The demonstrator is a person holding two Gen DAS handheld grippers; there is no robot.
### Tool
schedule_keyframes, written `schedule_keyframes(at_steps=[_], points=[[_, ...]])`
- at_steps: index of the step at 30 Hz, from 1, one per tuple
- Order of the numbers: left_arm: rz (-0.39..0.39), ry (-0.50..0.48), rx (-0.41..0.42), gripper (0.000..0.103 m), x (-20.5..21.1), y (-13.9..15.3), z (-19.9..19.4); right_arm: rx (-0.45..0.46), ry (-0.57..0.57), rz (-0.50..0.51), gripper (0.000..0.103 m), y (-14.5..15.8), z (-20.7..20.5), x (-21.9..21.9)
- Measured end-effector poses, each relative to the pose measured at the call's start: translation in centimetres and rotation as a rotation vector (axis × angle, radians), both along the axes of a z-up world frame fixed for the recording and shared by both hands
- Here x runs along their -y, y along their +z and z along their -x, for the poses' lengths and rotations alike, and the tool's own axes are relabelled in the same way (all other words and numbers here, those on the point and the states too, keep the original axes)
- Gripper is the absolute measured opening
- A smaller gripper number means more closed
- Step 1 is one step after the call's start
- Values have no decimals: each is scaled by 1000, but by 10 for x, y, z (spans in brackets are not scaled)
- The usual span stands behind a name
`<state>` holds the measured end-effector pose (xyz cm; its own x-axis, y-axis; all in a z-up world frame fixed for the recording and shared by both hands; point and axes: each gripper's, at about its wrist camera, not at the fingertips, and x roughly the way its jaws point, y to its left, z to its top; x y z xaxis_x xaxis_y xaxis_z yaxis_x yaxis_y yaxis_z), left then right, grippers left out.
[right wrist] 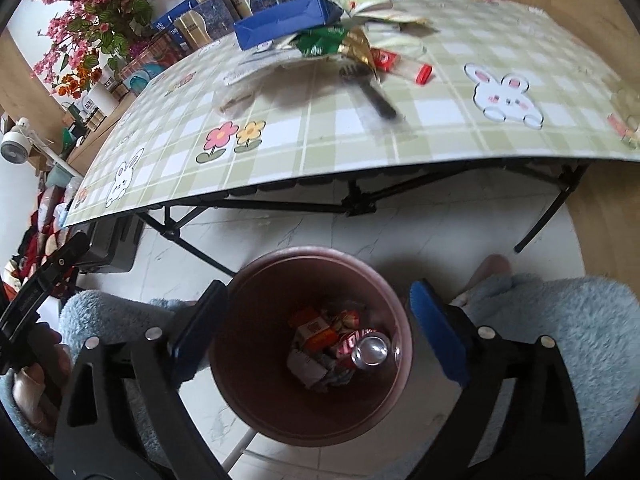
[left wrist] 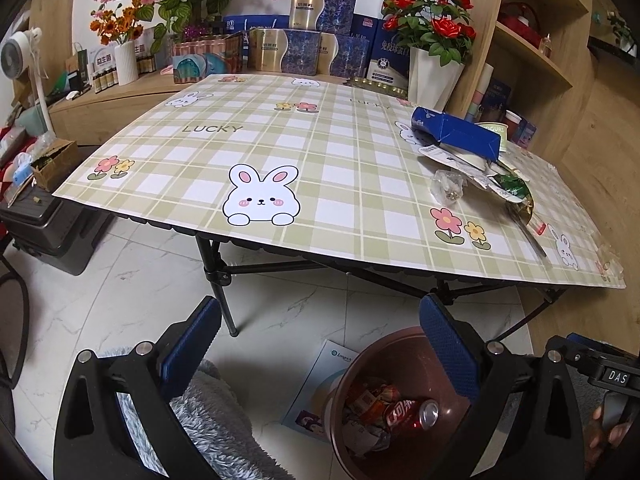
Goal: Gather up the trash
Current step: 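Move both tools back over the table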
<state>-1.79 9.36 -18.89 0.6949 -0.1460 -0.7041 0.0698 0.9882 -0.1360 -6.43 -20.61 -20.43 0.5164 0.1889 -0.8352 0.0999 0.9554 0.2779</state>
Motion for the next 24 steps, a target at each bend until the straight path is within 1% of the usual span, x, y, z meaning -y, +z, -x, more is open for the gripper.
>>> schedule_keyframes(at_steps=[1,5,8,10,12,14,17,20,23,24], points=[[4,1,2,97,0,0,0,7,2,13,94,1,0,-1],[17,-7,6,97,0,1,-1,32,-5,71,95,7,-2,-4],[39,-30,45,97,3,4,2,93,-8,151,97,18,-2,-3],[27,-46,52,97,9,7,2,102,-4,183,97,20,-5,0],[16,-66,62,97,16,11,2,92,-13,186,97,20,-10,5],[10,-90,69,97,22,16,1,87,-20,167,97,20,-14,11],[23,-112,53,97,25,20,-4,93,-37,164,97,23,-21,18],[27,-116,34,97,26,26,-16,110,-33,190,97,27,-29,21],[76,-119,-17,97,24,30,-34,124,-26,203,97,34,-40,25],[104,-111,-42,97,22,33,-44,131,-30,203,97,38,-45,29]])
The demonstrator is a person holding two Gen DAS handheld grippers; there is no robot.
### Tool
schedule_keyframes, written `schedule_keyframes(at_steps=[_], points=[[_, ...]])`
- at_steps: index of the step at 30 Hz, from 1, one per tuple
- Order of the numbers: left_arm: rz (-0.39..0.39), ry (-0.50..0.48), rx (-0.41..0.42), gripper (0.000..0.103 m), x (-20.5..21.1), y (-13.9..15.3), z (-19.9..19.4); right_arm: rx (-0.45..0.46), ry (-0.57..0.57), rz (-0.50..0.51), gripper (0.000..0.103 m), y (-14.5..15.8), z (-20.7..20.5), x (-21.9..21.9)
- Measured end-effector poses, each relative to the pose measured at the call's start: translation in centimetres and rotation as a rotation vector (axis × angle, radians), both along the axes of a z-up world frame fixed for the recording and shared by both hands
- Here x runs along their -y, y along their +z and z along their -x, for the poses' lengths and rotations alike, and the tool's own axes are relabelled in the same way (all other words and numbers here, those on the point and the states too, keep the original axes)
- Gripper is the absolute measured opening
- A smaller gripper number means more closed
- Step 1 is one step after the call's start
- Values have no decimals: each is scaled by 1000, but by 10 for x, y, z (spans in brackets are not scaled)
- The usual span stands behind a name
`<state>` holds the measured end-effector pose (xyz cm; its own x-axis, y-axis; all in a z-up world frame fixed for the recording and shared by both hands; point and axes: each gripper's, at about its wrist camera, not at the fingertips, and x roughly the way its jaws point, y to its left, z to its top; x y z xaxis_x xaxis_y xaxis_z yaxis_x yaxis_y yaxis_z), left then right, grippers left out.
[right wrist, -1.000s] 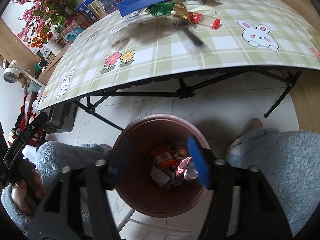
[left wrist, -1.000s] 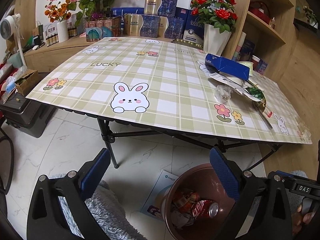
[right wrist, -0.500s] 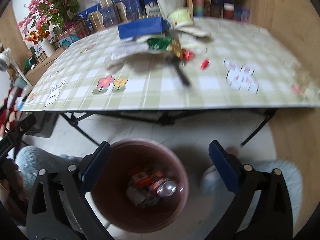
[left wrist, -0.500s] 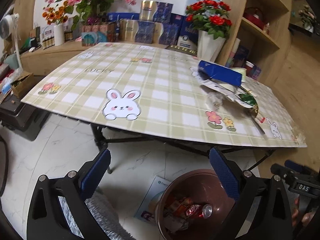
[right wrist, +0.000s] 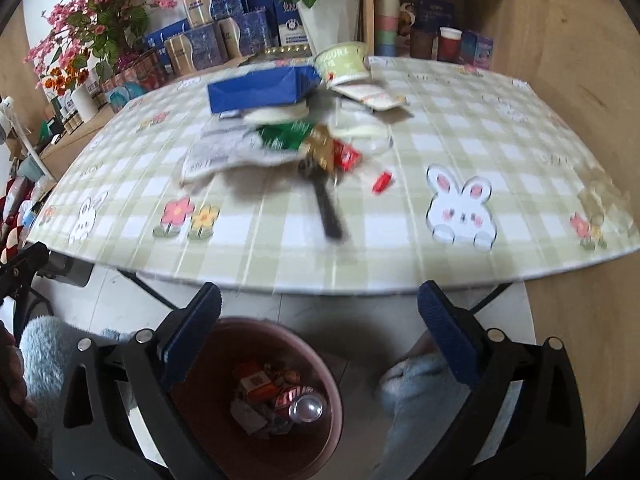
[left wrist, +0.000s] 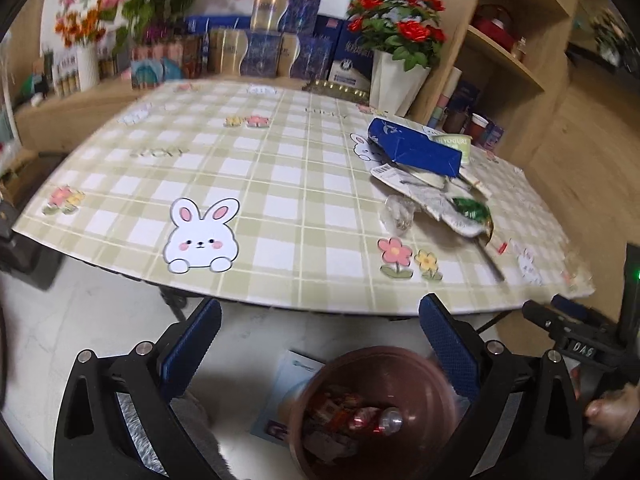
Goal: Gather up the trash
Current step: 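Move both tools back over the table, then grasp the blue luckin coffee box with the left tool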
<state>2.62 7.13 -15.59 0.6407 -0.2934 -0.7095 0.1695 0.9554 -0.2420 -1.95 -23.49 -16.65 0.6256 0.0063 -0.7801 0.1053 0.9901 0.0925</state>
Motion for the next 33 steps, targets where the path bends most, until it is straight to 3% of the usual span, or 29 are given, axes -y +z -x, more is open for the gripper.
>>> schedule_keyframes(at_steps=[7,11,14,19,21,24,30,33], points=[[71,16,-58,92,5,23,-58,53,-61,-3,97,28,-28,32],[92,-34,-66,88,23,34,-87,81,-63,-19,97,35,-43,52],[187,-116,-110,78,43,34,-115,80,-88,-25,97,32,-58,66],[451,-116,-252,68,55,15,-173,46,-156,-105,97,23,-86,91],[506,-100,-286,62,61,6,-200,28,-176,-141,97,19,-96,98],[590,-66,-338,62,67,-9,-239,19,-177,-126,97,19,-110,101],[676,8,-465,56,77,-50,-297,7,-185,-111,97,19,-131,107],[686,-16,-499,53,86,-63,-311,4,-184,-110,97,19,-138,109]])
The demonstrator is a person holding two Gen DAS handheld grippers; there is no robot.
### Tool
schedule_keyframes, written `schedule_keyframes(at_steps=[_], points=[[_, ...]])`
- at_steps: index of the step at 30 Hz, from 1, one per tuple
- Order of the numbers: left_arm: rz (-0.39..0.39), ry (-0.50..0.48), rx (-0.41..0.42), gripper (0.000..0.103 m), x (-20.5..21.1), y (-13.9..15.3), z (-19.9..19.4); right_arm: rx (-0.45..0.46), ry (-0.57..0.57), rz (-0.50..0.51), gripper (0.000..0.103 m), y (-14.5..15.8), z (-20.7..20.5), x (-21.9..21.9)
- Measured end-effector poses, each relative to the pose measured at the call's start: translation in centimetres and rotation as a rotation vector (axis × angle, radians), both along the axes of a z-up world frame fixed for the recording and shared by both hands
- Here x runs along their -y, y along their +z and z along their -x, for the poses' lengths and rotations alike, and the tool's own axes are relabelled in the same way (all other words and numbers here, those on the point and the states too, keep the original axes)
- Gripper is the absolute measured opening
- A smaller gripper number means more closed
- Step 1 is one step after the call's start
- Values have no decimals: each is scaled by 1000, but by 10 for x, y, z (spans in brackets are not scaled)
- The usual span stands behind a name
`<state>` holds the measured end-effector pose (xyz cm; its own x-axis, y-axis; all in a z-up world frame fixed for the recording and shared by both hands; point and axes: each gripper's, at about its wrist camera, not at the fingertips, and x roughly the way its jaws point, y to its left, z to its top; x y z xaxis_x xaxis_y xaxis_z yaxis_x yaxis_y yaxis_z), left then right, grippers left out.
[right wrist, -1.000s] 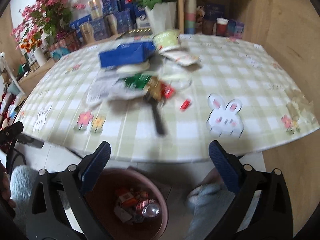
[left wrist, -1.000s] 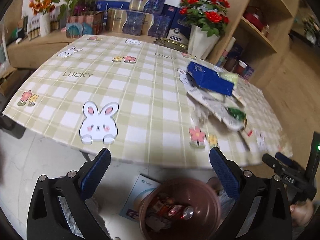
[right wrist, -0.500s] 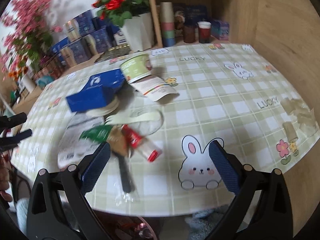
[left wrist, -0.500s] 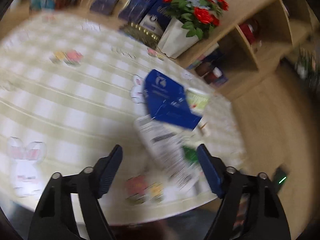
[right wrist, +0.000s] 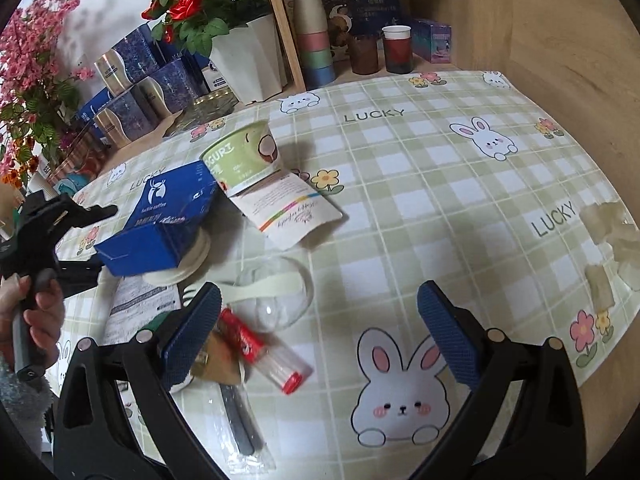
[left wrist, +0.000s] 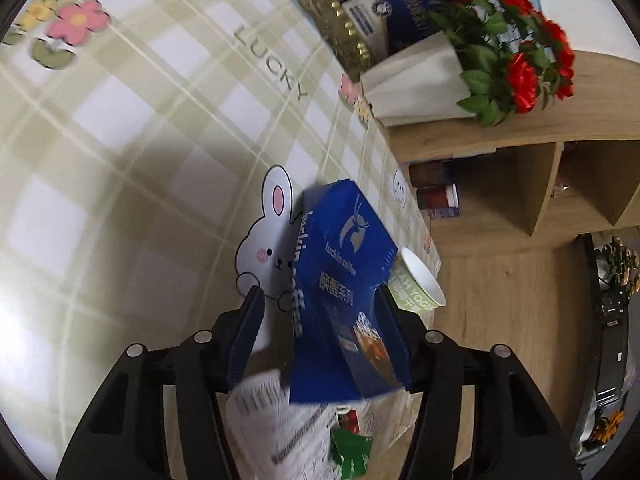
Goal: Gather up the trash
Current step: 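Grasp the blue luckin coffee box with the left tool, then grasp the green yogurt cup with the right tool while the left tool holds the blue box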
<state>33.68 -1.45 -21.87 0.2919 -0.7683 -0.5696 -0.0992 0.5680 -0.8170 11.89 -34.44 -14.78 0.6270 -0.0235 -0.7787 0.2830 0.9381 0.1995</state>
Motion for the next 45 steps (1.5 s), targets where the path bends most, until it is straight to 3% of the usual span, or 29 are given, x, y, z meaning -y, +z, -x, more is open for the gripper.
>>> schedule_keyframes(at_steps=[3,7,9,17,20,24,29,34,40,44,45], points=[[32,-18,-38,51,6,-14,-6,-8,13,3,97,-1,-8,2],[70,-17,-58,40,12,-26,-13,-8,18,4,97,-1,-13,6],[65,-56,-62,24,20,-27,-15,-9,18,1,97,-1,-14,8],[4,-41,72,18,20,15,-8,-14,39,10,97,-1,-22,12],[-49,-44,183,18,14,50,-3,-9,58,18,97,2,-30,13],[-194,22,341,18,-11,97,5,6,92,51,97,10,-51,9],[-369,76,471,18,-39,134,16,8,200,114,97,18,-89,-7],[-479,104,497,18,-66,140,29,-29,335,232,97,8,-137,-32],[-504,126,475,18,-94,134,42,-66,328,253,97,-12,-182,-42],[-511,116,476,18,-99,133,52,-93,318,198,95,-21,-203,-40],[-516,111,478,18,-99,134,54,-98,321,176,85,-22,-205,-39]])
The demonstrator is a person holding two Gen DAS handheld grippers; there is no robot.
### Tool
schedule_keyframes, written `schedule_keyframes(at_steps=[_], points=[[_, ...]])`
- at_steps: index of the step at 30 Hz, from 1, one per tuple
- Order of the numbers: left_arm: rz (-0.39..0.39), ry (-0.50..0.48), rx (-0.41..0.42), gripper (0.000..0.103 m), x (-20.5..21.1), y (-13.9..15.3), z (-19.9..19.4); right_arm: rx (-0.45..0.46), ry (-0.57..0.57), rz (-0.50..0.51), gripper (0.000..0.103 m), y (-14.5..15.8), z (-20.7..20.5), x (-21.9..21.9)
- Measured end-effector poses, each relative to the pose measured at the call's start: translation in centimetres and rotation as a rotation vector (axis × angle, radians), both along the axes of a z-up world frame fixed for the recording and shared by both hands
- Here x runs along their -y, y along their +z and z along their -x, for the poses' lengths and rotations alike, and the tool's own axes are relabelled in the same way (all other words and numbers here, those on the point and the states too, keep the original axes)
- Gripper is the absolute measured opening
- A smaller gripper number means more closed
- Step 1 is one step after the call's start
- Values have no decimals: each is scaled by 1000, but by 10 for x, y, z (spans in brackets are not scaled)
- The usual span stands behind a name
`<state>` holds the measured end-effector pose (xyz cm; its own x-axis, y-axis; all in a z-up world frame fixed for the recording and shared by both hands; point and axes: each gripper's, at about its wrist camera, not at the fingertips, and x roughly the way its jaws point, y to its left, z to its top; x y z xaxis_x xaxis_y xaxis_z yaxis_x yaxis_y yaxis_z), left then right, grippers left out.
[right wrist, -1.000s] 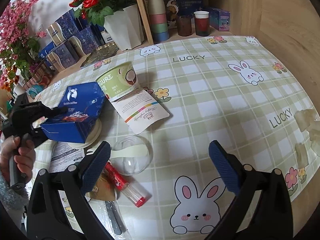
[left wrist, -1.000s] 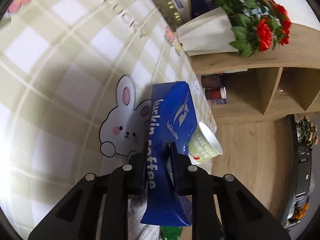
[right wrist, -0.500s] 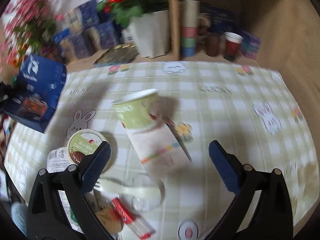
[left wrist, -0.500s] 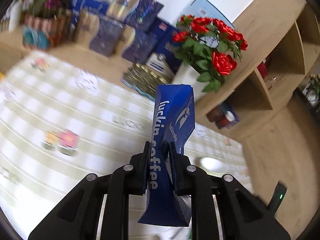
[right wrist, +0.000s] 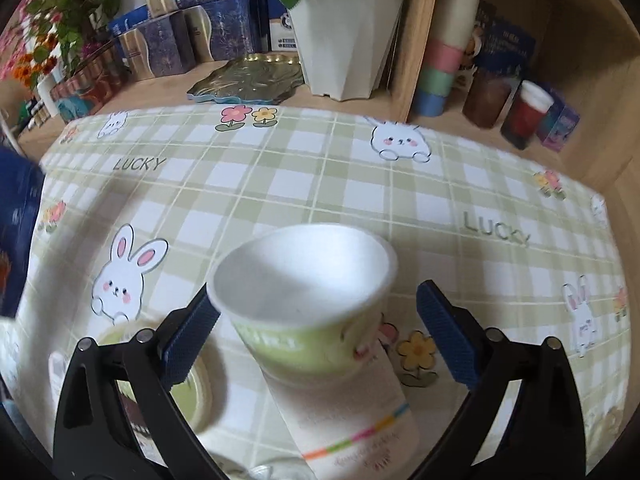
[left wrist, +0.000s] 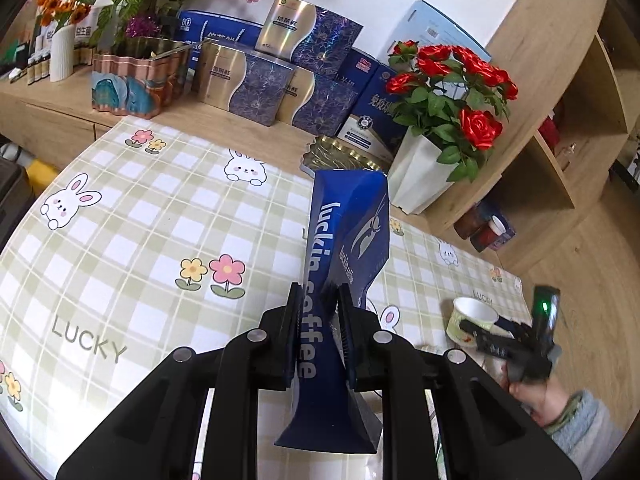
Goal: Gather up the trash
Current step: 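Grasp the green yogurt cup with the right tool while the left tool holds the blue box, then carry both items over the bin and open the left tool to drop the blue box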
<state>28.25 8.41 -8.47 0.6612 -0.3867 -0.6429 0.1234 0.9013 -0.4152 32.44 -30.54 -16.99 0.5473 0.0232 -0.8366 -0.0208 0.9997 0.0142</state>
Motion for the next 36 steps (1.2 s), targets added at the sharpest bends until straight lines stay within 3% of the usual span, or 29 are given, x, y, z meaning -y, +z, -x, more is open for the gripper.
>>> schedule_keyframes(at_steps=[1,8,16,21,28,36], points=[[-4,-2,0,18,0,0,2,-10,4,-28,78,0,-1,1],[-17,-39,0,18,6,5,28,101,-18,-95,78,29,33,-4],[2,-58,0,18,16,9,73,254,-50,-207,78,66,110,-7],[-25,-56,-10,18,15,15,111,335,-57,-217,78,80,174,-24],[-49,-88,-14,18,13,19,165,381,-43,-204,78,86,255,-53],[-15,-182,-44,18,20,2,226,347,-65,-253,78,69,325,-63]])
